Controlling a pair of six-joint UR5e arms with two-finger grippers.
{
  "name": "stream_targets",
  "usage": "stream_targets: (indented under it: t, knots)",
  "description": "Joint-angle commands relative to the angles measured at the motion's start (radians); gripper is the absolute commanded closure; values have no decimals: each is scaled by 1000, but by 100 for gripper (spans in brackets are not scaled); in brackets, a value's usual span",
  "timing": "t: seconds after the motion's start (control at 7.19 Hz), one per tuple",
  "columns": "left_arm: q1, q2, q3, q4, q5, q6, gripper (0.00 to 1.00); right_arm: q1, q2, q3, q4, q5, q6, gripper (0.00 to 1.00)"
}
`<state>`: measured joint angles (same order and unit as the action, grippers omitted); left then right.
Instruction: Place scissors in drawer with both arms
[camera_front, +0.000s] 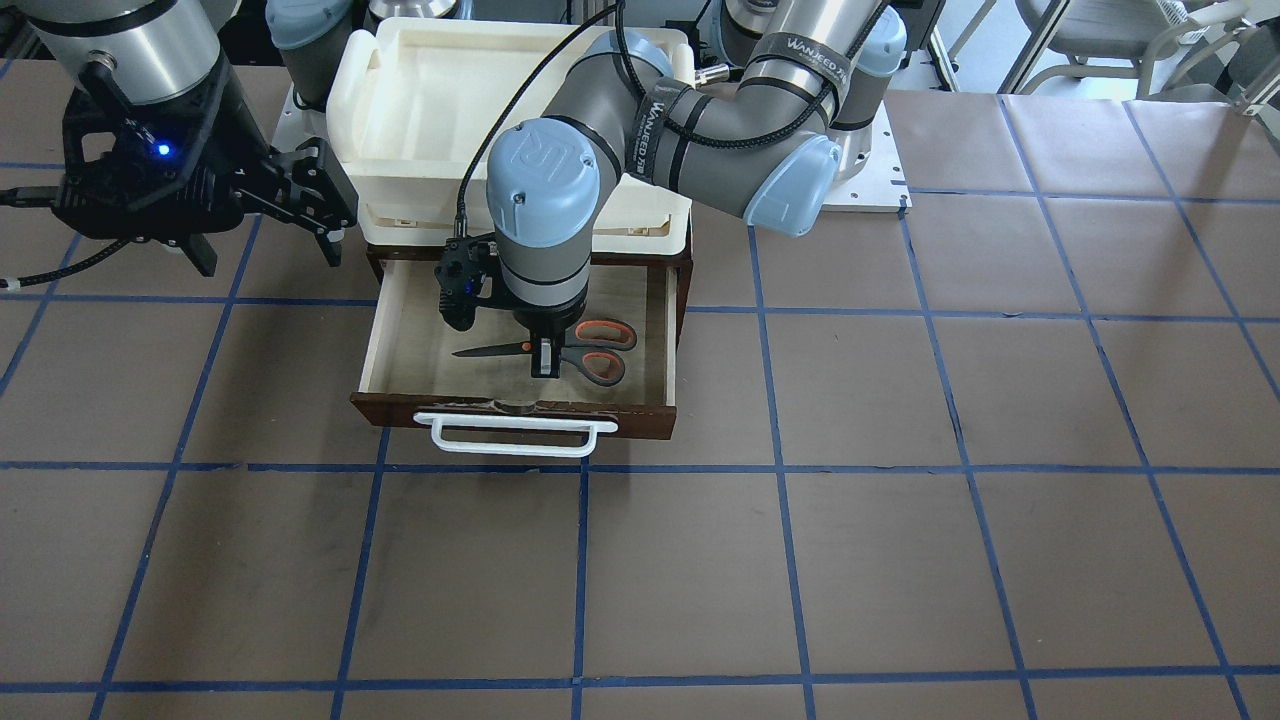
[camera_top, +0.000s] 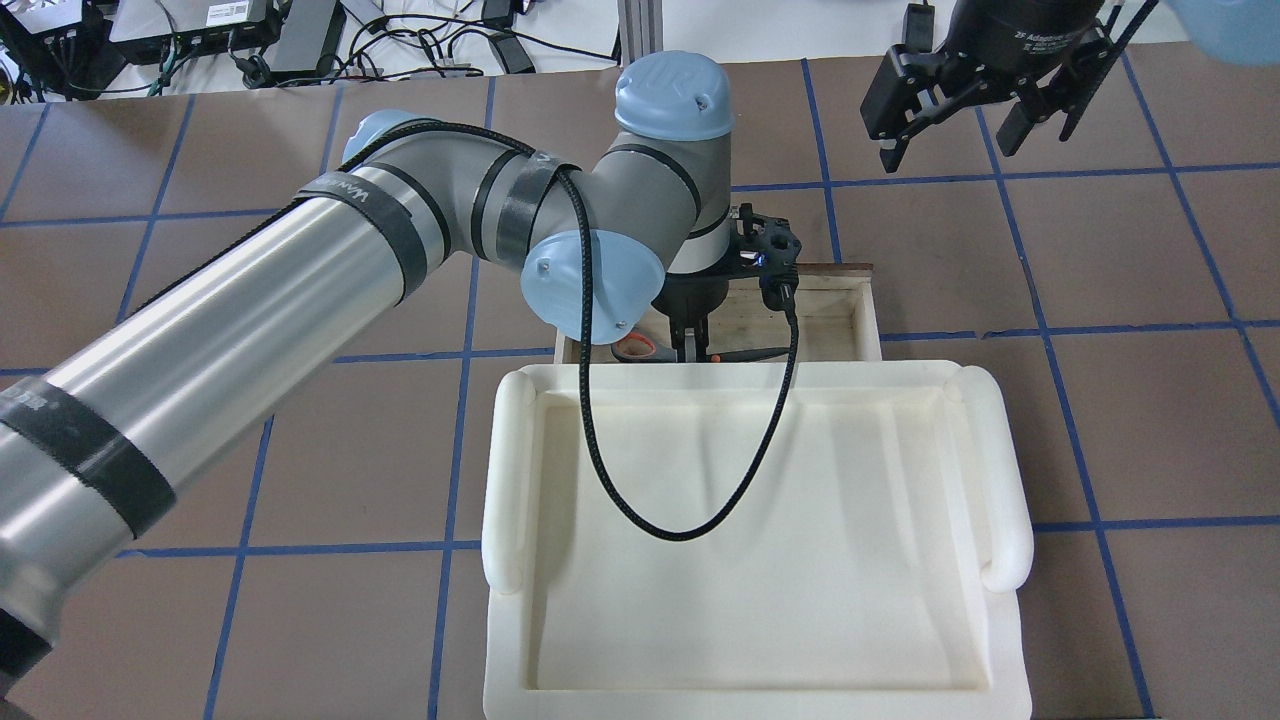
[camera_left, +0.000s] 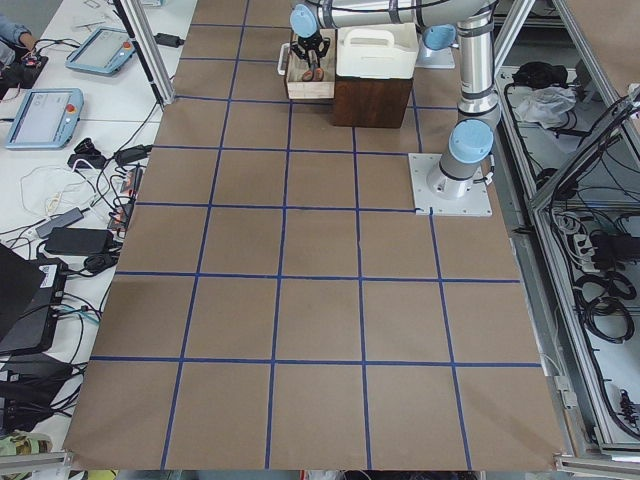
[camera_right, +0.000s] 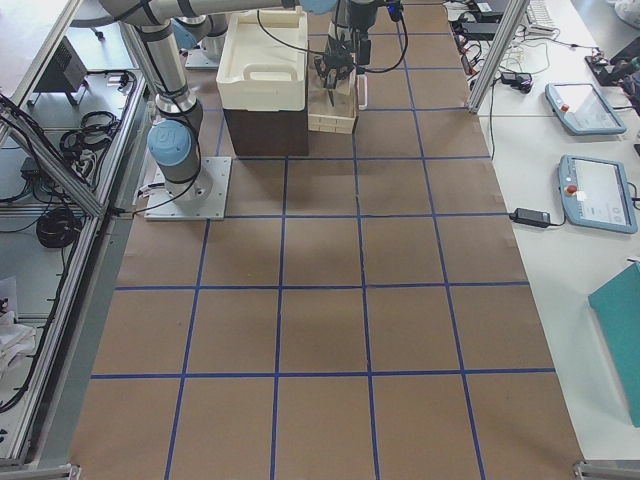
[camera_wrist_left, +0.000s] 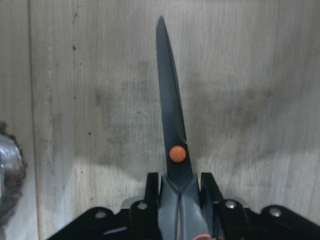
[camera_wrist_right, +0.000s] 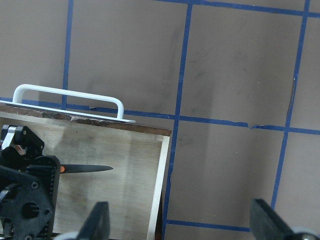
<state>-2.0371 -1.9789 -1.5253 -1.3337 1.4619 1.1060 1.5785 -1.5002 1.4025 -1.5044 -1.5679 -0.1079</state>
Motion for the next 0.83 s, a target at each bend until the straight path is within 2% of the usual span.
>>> stream_targets:
  t: [0.0, 0.14, 0.28, 0.7]
  knots:
    - [0, -1, -1, -1, 0, -6, 45, 2, 0, 1, 3, -4, 1, 0]
    - [0, 0, -1, -1, 2, -5, 14, 2, 0, 1, 1, -3, 1, 0]
    - [0, 2, -1, 1, 3, -5, 0, 2, 0, 1, 3, -4, -1, 0]
    - [41, 89, 45, -15, 3, -26, 0, 2, 0, 3, 1, -3, -1, 0]
